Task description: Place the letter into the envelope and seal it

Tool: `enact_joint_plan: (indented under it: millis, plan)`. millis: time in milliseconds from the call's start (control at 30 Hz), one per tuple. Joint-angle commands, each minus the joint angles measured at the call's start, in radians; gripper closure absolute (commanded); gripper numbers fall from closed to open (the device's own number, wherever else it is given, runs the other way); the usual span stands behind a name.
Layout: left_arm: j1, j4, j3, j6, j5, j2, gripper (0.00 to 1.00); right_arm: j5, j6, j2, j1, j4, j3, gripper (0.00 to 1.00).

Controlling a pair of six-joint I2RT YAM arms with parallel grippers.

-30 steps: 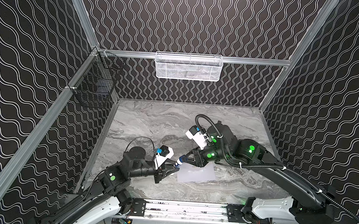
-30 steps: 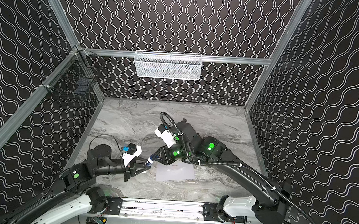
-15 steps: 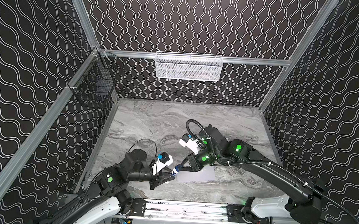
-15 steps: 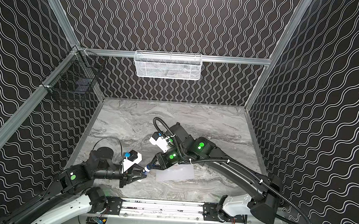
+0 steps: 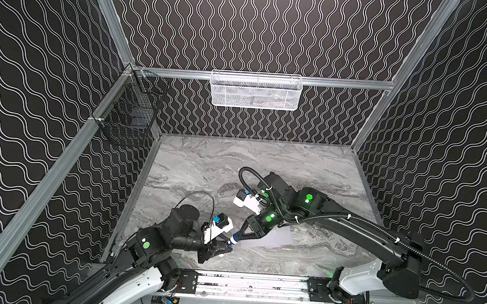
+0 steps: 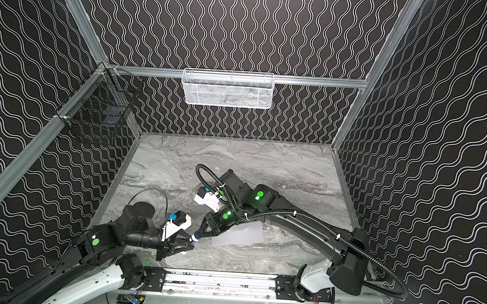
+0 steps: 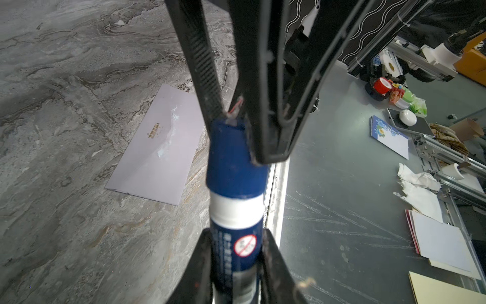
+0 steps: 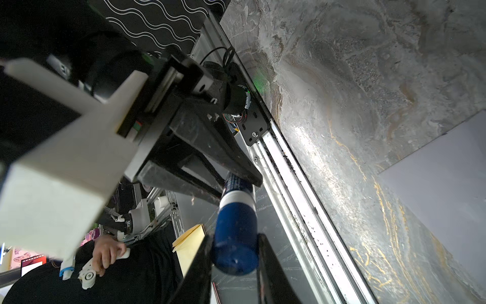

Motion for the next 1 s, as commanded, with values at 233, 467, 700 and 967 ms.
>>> enact_joint_plan:
  millis: [233,467,700,967]
  plan:
    - [0.001,0.616,0.038,0.008,-0.037,0.007,1.00,-0.144,-0.202,0.042,-0.006,-0.136,0.064,0.73]
    - [0.001,0.605,0.060,0.027,-0.029,0.019,1.00,-0.122,-0.277,0.096,-0.036,-0.224,0.140,0.68]
    - [0.001,0.608,0.065,0.026,-0.029,0.025,1.00,-0.134,-0.317,0.129,-0.075,-0.255,0.213,0.68]
    - [0.002,0.629,-0.009,-0.027,-0.057,-0.007,1.00,-0.100,-0.244,0.055,-0.084,-0.196,0.191,0.58]
